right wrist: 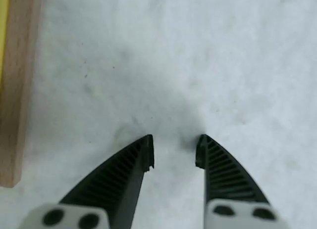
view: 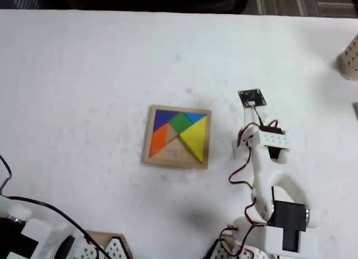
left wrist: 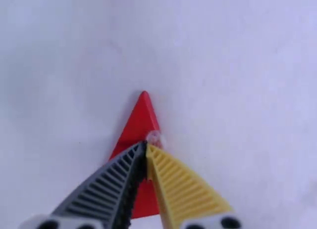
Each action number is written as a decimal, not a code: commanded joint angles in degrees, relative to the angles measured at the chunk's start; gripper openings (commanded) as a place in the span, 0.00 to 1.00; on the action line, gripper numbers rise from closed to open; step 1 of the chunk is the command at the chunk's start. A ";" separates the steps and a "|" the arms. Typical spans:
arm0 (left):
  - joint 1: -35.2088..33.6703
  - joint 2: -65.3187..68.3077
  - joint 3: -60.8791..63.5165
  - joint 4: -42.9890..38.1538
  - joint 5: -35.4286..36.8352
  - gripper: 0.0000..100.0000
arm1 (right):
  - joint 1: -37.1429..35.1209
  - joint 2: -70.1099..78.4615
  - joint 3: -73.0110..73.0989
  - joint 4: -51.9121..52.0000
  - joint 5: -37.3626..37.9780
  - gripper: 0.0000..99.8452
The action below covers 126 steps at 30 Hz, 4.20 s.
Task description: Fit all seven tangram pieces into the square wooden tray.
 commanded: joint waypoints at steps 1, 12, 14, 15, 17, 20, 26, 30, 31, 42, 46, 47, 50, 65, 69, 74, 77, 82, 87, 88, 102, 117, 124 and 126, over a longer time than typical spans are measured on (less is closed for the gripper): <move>1.10 -1.45 -1.85 3.08 1.05 0.02 | -0.92 -1.27 -0.09 0.48 0.62 0.14; -0.84 -12.44 -9.58 26.11 -7.91 0.03 | -0.92 -1.27 -0.18 0.48 0.62 0.14; -0.84 -12.53 -9.93 31.12 -13.01 0.03 | -0.92 -1.27 -0.18 0.48 0.62 0.14; -0.84 -12.53 -9.93 33.23 -16.09 0.03 | -0.92 -1.27 -0.18 0.48 0.62 0.14; -0.84 -12.53 -9.67 37.10 -21.71 0.03 | -0.92 -1.19 -0.18 0.48 0.62 0.14; -0.84 -12.53 -9.85 41.76 -26.29 0.02 | -1.45 -1.19 -0.18 0.40 0.62 0.14; -0.84 -12.44 -9.58 37.71 -29.98 0.02 | -1.63 -1.19 -0.18 0.40 0.62 0.14; -0.92 -12.18 -7.91 35.52 -41.58 0.02 | -1.63 -1.19 -0.18 0.40 0.62 0.14; -0.92 -11.65 -6.77 34.90 -45.27 0.02 | -1.63 -1.19 -0.18 0.40 0.62 0.14; -1.10 -5.93 -5.27 30.95 -71.82 0.03 | -1.71 -1.19 -0.18 0.40 0.62 0.14; -1.10 -5.85 -6.51 27.78 -72.09 0.03 | -1.71 -1.19 -0.18 0.40 0.62 0.14; -1.10 -5.85 -6.42 27.08 -72.09 0.03 | -1.71 -1.19 -0.26 0.40 0.62 0.14; -1.10 -5.85 -6.15 24.79 -72.09 0.03 | -1.71 -1.19 -0.26 0.40 0.62 0.14; -1.19 -5.85 0.62 8.62 -75.16 0.03 | -1.71 -1.10 -0.26 0.40 0.62 0.14; -1.19 -5.76 0.79 5.63 -75.16 0.03 | -1.71 -1.10 -0.26 0.40 0.62 0.14; -1.19 -5.85 0.35 4.66 -75.08 0.03 | -1.71 -1.10 -0.26 0.40 0.62 0.14; -1.01 -5.85 0.35 1.76 -70.24 0.03 | -1.71 -1.10 -0.26 0.40 0.62 0.14; -0.84 -6.20 -3.78 0.97 -49.93 0.03 | -1.71 -1.10 -0.26 0.40 0.62 0.14; -1.10 -5.93 -9.49 10.02 -40.97 0.03 | -1.80 -1.10 -0.26 0.40 0.53 0.14; -1.01 -5.85 -9.76 10.99 -40.70 0.03 | -1.80 -1.10 -0.26 0.40 0.53 0.14; -1.01 -5.58 -9.23 -4.48 -13.19 0.03 | -1.80 -1.10 -0.26 0.40 0.53 0.14; -1.19 27.38 -17.67 -13.19 -21.01 0.03 | -1.80 -1.10 -0.26 0.40 0.53 0.14; -1.01 28.00 -22.42 5.71 -21.01 0.03 | -1.80 -1.10 -0.26 0.40 0.53 0.14; -1.01 28.00 -23.82 10.46 -21.01 0.03 | -1.80 -1.10 -0.26 0.40 0.53 0.14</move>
